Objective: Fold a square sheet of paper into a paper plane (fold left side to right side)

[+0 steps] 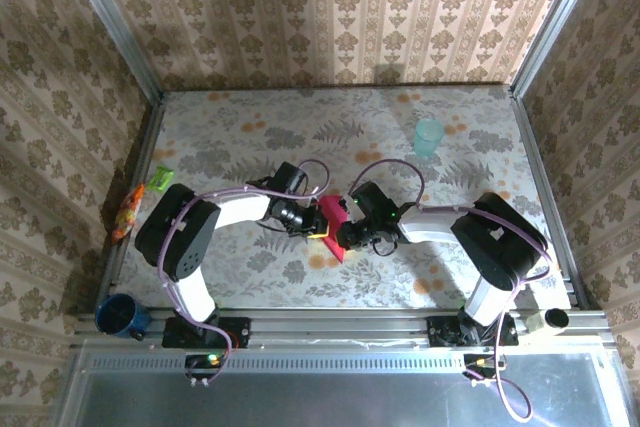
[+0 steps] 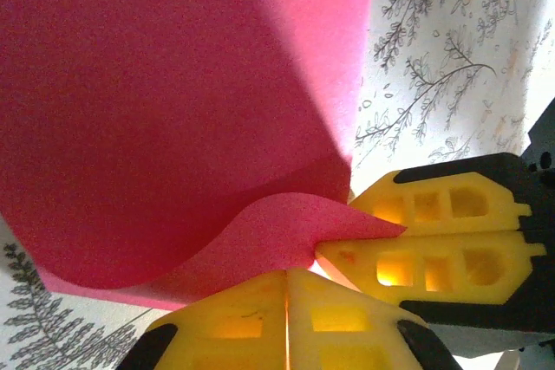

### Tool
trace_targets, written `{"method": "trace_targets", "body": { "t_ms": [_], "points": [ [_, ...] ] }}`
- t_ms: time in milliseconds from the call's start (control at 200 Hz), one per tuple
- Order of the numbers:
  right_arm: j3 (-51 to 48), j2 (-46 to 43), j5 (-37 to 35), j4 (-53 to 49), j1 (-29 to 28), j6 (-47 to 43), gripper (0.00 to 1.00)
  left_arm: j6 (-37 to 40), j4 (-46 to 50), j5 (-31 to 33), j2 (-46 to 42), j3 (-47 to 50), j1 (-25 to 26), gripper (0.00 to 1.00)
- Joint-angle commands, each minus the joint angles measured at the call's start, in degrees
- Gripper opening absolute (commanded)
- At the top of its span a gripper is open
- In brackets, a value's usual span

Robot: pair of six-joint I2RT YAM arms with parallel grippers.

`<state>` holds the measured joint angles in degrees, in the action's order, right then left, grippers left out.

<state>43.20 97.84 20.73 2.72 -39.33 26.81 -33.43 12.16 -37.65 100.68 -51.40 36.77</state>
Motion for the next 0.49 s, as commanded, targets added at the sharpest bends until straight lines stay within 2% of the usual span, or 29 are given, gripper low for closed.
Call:
{"method": "trace_targets", "body": {
  "t_ms": [0,490],
  "points": [
    [-1.3,3.8,-2.0,-7.2,-0.1,-0.7,0.0,0.1,0.4,0.4,-0.3,1.1,0.1,0.08],
    [-0.9,3.8,-1.2,-6.5,0.0,-0.3,0.01,0.3,1.1,4.5,0.9,2.9,-0.6,0.06]
  ]
}}
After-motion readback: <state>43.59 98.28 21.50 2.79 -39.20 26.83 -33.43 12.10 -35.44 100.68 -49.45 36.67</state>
